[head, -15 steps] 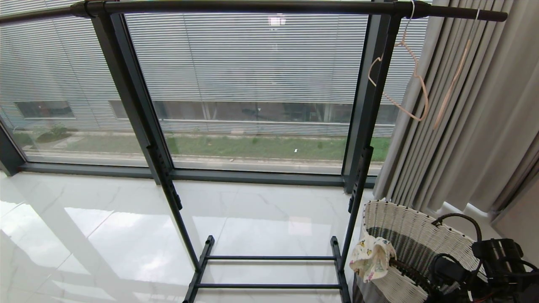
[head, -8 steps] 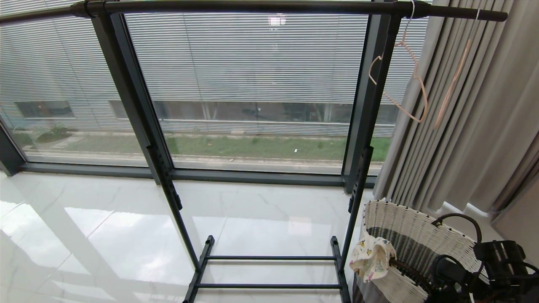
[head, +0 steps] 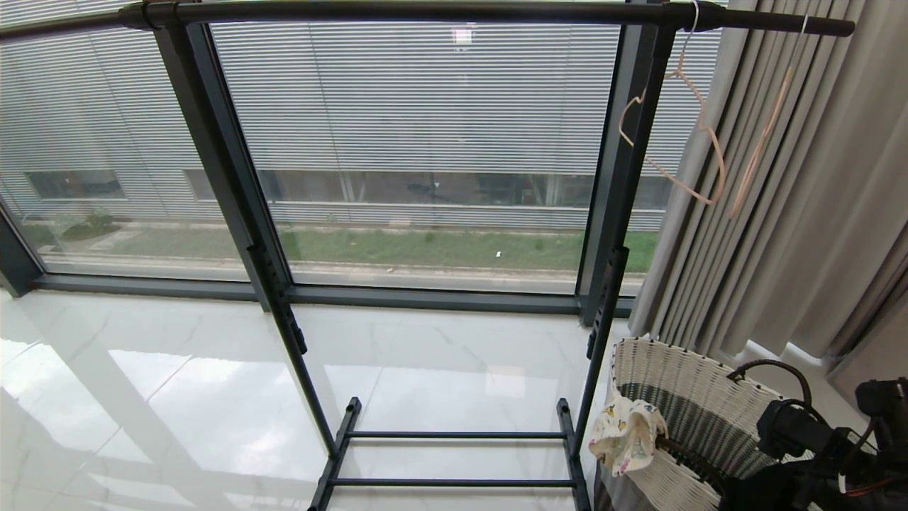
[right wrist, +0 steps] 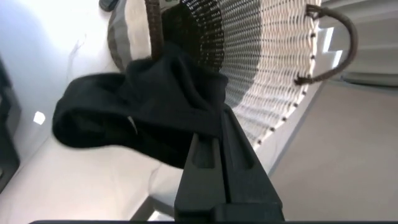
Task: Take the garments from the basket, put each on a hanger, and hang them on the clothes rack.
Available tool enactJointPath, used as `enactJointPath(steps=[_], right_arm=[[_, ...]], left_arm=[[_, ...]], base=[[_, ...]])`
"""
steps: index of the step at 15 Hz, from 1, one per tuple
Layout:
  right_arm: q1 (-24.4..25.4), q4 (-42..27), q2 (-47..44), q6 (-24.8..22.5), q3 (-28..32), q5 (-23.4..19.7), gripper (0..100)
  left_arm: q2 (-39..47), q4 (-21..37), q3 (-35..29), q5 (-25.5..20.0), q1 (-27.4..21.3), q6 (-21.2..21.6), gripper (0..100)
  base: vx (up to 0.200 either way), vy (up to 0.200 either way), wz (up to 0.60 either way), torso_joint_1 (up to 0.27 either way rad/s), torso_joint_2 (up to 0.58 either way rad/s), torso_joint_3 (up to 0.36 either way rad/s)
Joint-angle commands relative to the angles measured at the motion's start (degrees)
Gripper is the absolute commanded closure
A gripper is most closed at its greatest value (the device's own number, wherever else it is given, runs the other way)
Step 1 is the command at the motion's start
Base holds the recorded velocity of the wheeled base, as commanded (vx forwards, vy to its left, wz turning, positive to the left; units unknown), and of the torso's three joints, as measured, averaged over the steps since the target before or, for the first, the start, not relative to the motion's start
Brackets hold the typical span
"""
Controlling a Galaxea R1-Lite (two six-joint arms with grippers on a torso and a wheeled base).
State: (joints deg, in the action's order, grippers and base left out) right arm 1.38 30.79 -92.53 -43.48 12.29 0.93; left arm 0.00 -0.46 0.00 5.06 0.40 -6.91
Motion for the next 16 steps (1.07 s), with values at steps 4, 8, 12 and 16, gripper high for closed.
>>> enactJointPath(steps=[4,8,12,16], right_arm=[[0.4,-47.9,33.7,0.9,25.9,-0.5,100],[0.7,-57.0,41.1,0.8,32.1,-2.2,100],[2.1,-60.4,41.5,0.0,36.6,-2.0,100],[5.3,-60.5,40.8,0.0,37.4,-1.7,100]], left_arm=[[0.0,-0.1,0.0,0.0,0.0,0.1,0],[0.0,-0.1,0.0,0.0,-0.1,0.0,0],[0.0,0.0,0.0,0.0,0.0,0.1,0],[0.0,0.0,0.0,0.0,0.0,0.1,0]], base=[[0.0,0.0,0.0,0.0,0.0,0.0],[0.0,0.0,0.0,0.0,0.0,0.0],[0.0,0.0,0.0,0.0,0.0,0.0],[-0.1,0.0,0.0,-0.002,0.0,0.001]])
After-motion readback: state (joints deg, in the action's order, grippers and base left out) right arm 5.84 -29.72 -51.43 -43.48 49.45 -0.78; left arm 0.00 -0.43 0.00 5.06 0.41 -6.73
